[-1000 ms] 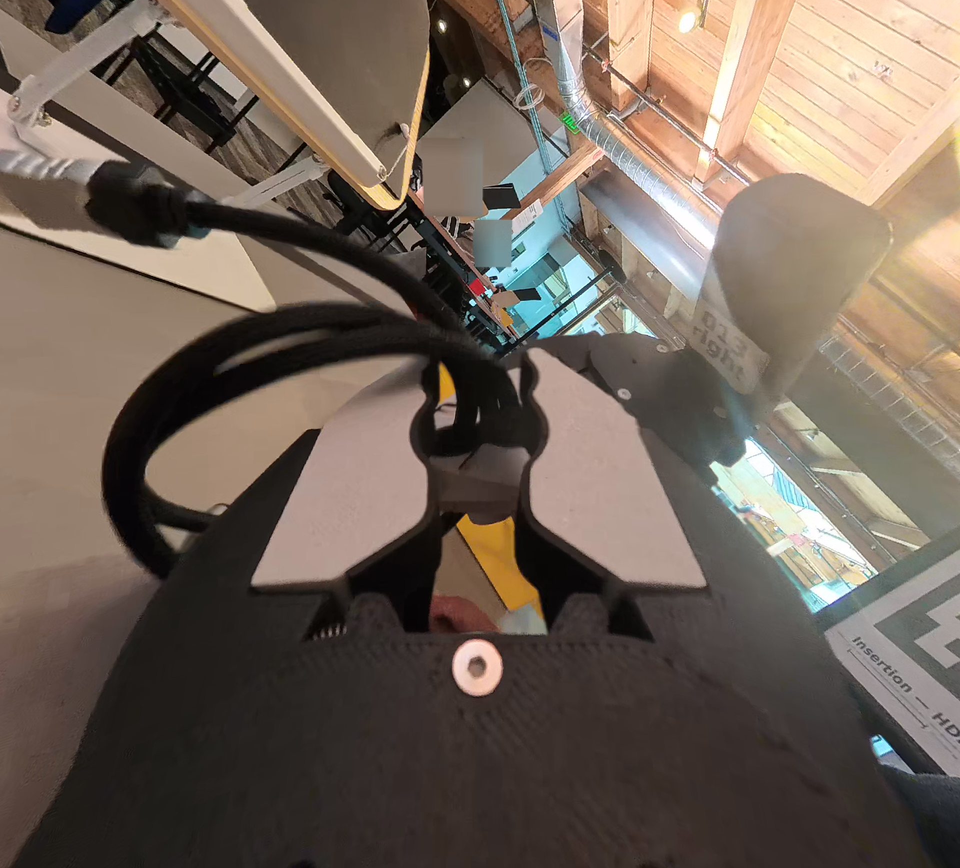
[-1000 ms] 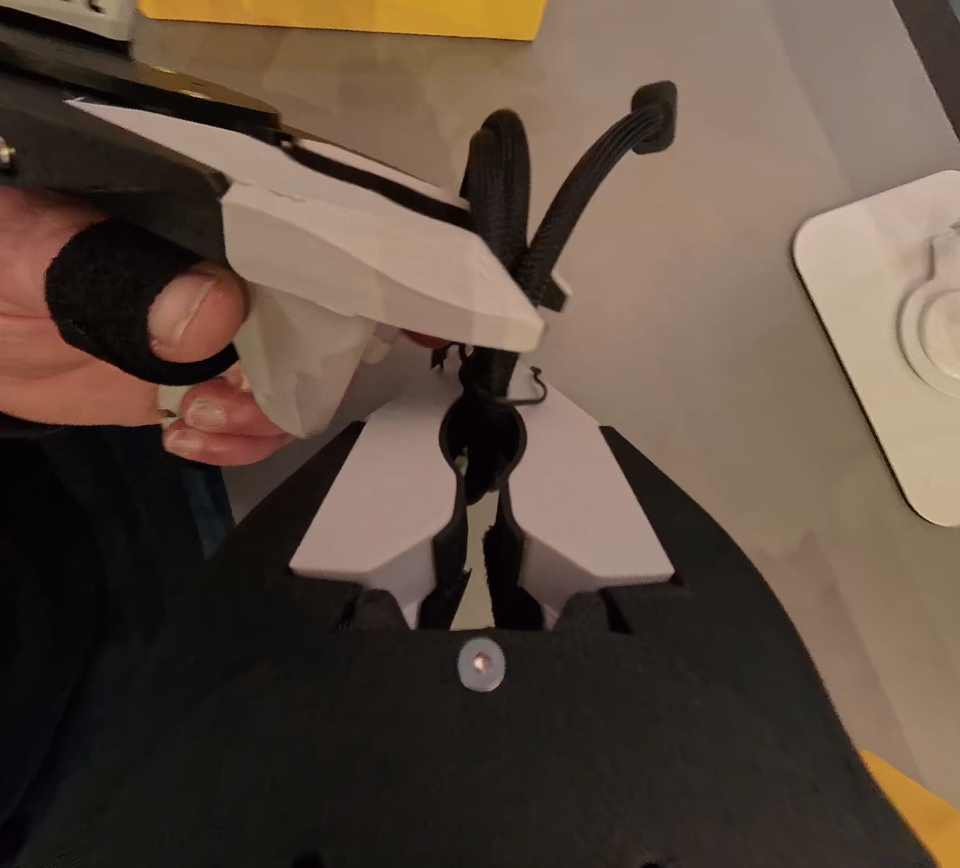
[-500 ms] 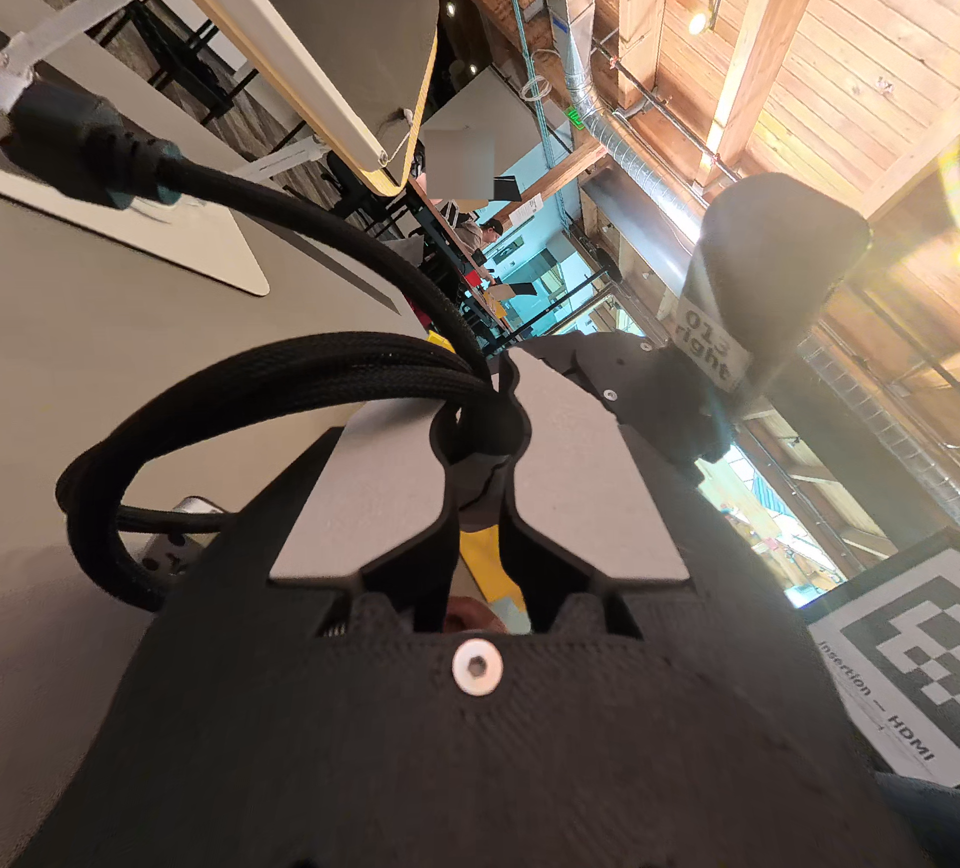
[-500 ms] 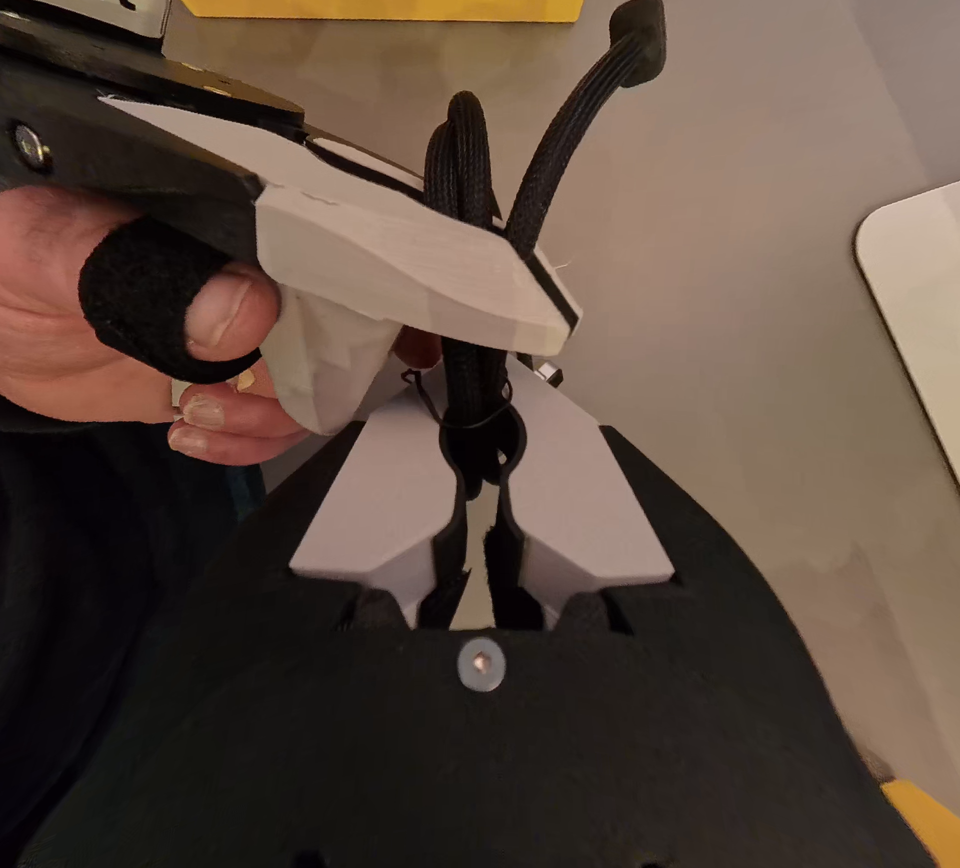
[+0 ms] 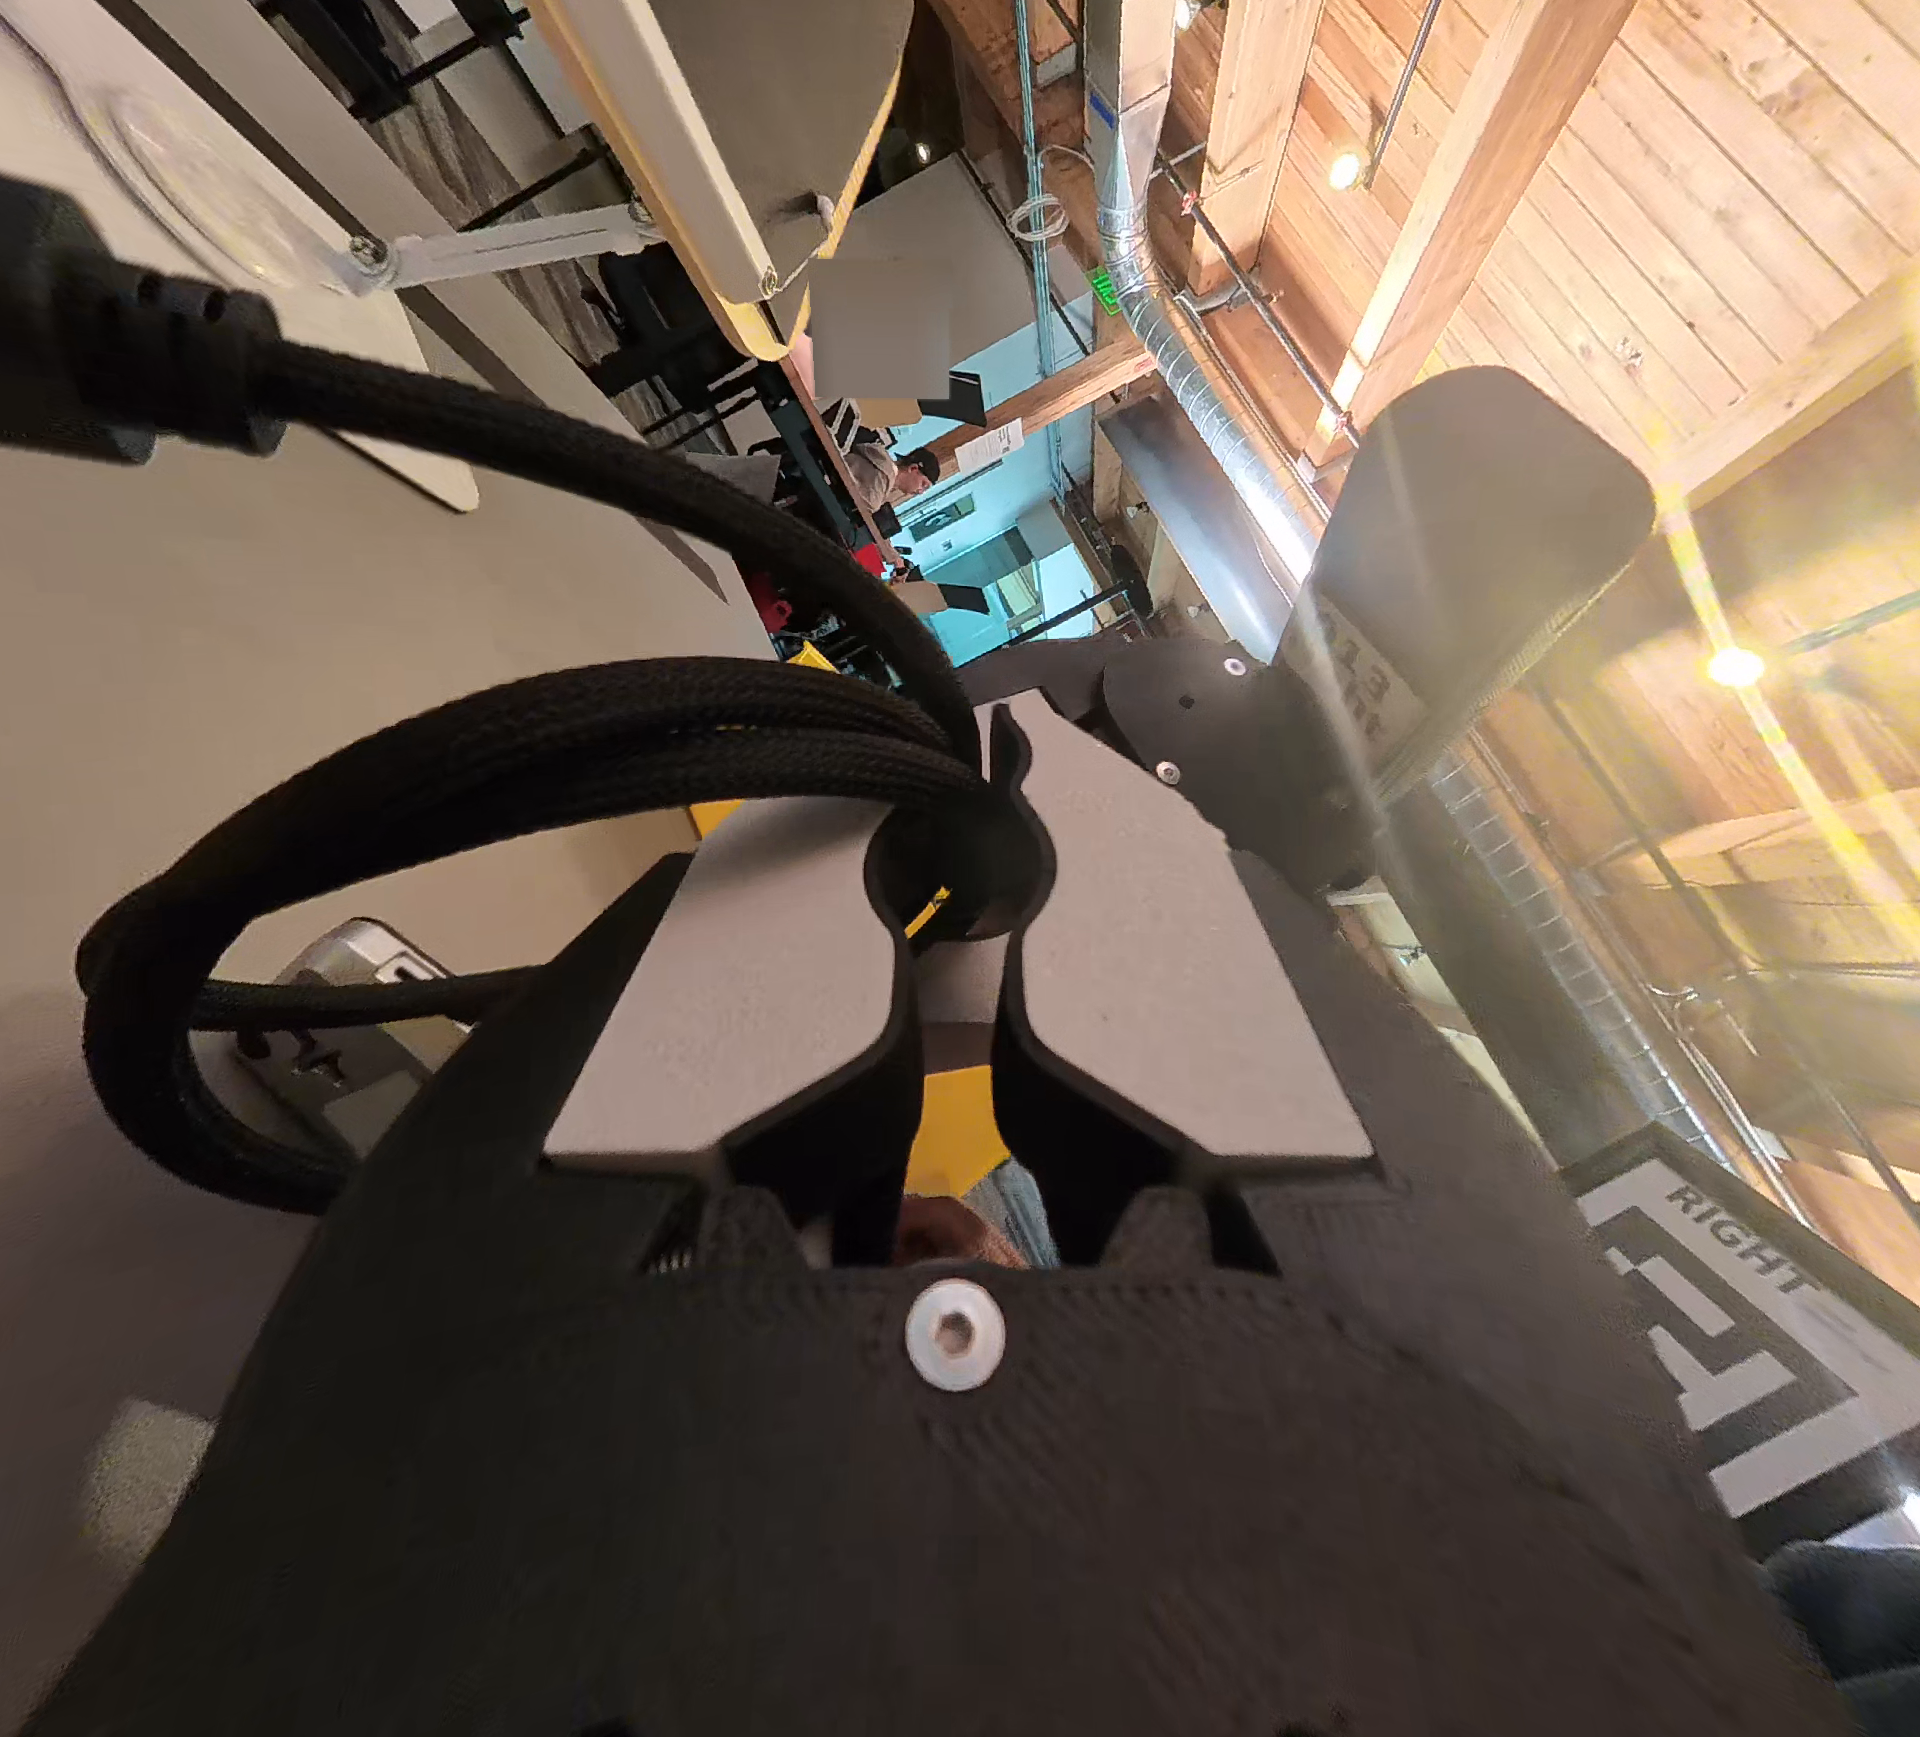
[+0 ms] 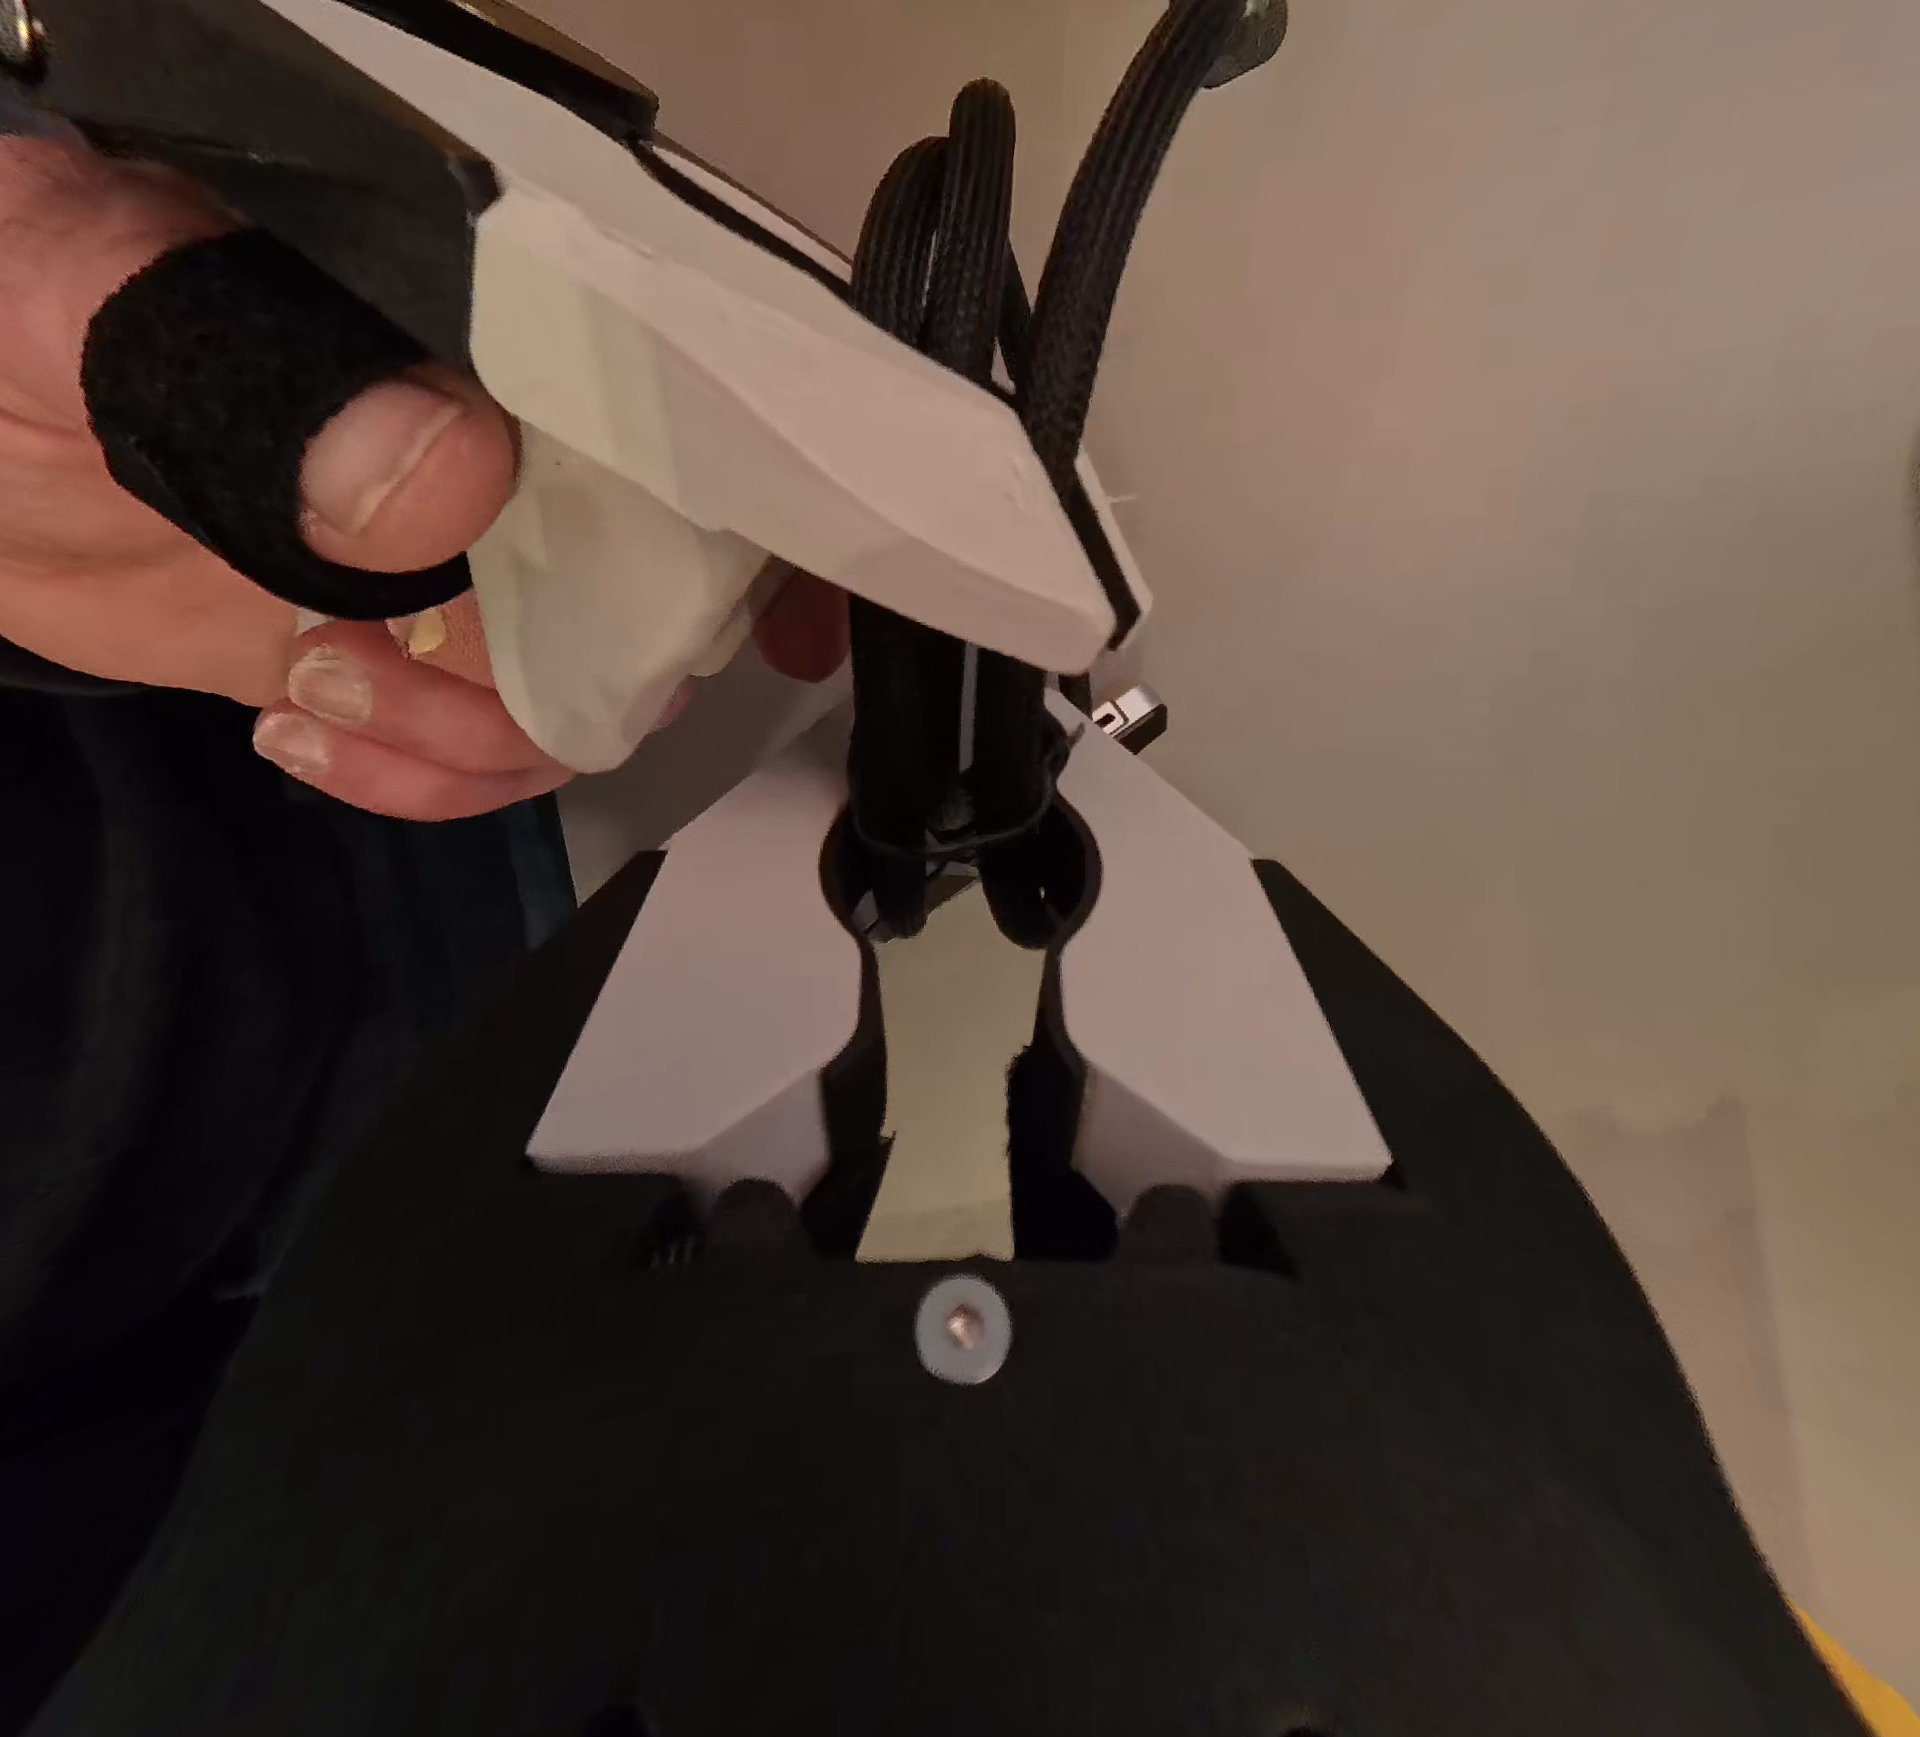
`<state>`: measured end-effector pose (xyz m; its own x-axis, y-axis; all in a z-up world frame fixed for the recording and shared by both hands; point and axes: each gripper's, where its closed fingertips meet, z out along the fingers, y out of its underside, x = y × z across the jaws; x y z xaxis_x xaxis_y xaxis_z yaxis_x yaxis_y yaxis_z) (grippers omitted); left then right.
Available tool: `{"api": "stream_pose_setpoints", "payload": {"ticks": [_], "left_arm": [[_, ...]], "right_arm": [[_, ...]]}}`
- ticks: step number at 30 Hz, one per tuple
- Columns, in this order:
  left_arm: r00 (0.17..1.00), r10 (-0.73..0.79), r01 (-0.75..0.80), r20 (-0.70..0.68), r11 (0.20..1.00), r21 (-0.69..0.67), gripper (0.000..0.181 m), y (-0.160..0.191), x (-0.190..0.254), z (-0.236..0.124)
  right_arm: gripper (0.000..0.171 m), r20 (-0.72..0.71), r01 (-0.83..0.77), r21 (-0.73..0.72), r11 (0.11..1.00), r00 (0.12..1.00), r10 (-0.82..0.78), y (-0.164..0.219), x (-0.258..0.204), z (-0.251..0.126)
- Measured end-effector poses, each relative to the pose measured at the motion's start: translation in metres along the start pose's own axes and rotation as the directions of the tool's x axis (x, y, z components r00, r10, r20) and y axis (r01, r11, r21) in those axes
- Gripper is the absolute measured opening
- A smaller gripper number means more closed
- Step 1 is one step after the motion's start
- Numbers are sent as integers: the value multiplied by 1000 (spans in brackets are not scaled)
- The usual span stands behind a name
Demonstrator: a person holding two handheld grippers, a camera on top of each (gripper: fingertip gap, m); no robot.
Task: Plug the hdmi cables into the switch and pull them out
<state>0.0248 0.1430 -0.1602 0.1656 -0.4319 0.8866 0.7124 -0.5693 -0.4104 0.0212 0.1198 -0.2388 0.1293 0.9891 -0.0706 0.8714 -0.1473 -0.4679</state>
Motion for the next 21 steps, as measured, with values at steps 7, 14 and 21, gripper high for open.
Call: {"api": "stream_pose_setpoints", "payload": {"ticks": [7, 14, 21], "left_arm": [[1000, -20, 21, -6, 1000, 23, 9, -8, -3, -4], [999, -46, 46, -5, 998, 51, 9, -14, -5, -8], [996, -80, 81, -25, 994, 74, 8, -16, -4, -9]], "right_arm": [[32, 12, 2, 14, 1000, 1000, -2, 2, 4, -5], [40, 35, 24, 62, 998, 999, -26, 1, -2, -11], [26, -16, 54, 211, 976, 999, -52, -12, 0, -28]]}}
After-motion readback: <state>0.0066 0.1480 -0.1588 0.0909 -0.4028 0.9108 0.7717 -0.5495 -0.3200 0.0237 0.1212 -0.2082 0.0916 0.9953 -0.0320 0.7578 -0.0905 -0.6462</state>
